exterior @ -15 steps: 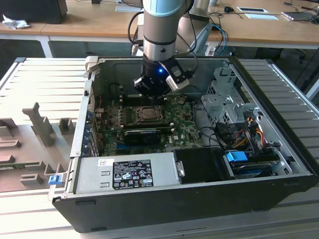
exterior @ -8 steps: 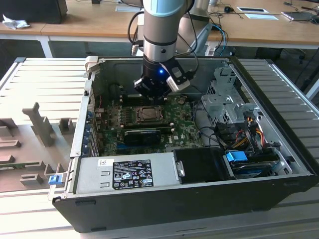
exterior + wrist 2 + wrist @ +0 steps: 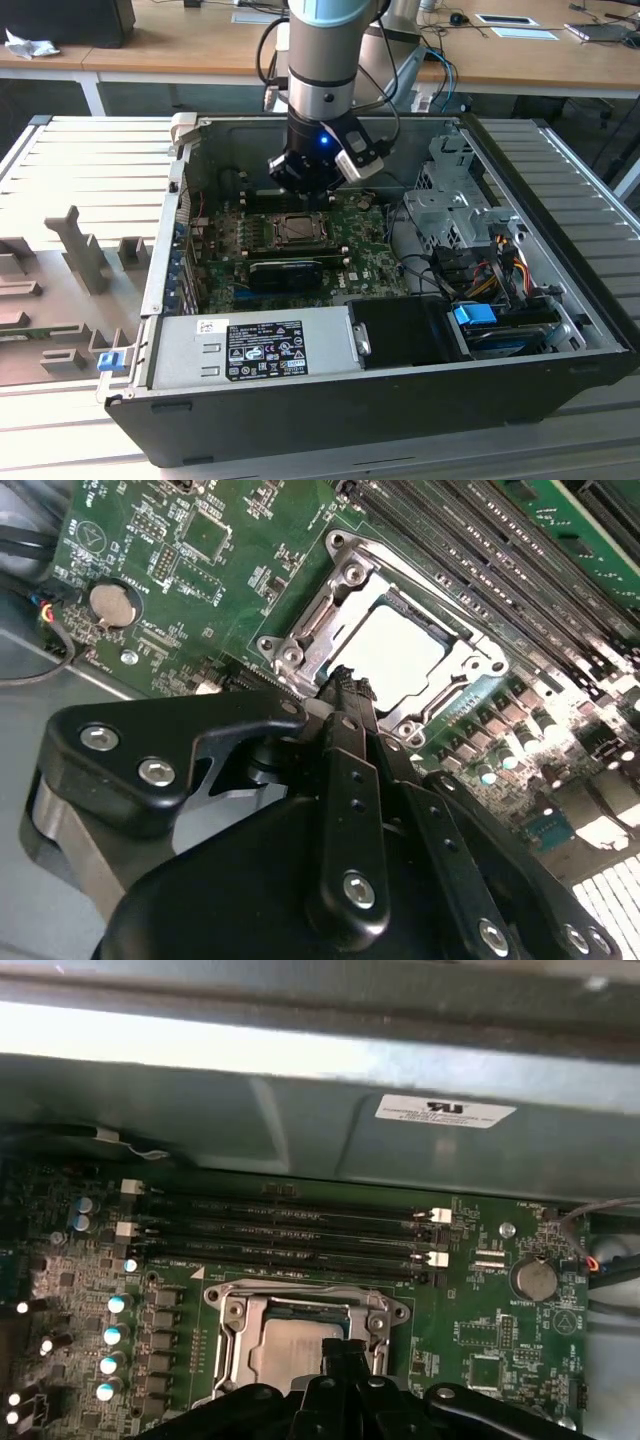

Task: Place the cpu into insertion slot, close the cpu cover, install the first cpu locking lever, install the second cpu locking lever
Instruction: 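Install the second cpu locking lever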

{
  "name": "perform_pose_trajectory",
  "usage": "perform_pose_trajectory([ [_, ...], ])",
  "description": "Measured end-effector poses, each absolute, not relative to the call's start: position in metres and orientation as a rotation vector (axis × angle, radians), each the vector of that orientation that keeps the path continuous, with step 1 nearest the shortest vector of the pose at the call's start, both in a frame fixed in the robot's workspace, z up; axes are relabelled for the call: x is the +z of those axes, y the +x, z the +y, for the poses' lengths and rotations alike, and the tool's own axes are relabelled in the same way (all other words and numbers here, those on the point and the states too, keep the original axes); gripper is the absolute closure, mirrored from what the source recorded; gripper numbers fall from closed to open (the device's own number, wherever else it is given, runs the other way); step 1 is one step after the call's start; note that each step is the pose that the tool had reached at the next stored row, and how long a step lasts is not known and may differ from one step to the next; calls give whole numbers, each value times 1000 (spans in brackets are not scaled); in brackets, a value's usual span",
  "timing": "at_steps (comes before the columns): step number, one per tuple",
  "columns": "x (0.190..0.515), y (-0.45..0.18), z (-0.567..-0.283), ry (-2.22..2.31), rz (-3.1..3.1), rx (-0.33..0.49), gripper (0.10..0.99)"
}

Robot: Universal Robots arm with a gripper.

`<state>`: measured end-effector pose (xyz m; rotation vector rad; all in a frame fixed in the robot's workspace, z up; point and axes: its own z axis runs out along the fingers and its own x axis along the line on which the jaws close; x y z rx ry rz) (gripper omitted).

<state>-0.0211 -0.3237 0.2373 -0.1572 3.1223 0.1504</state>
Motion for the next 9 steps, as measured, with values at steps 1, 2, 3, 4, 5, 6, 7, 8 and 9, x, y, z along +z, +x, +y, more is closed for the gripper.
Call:
perform_pose_trajectory([
  [1,237,-21,-324,-157,3122,151,980],
  [2,237,-21,-324,-158,3122,151,980],
  [3,237,-21,-325,-158,3122,151,980],
  [4,237,-21,-326,-157,3122,151,980],
  [5,237,-21,-326,-157,3122,151,980],
  [6,237,-21,-328,-157,3122,151,980],
  [7,237,-21,-329,-157,3122,150,980],
  [8,237,-21,-331,-157,3122,150,980],
  [9,237,-21,-332,-157,3122,151,980],
])
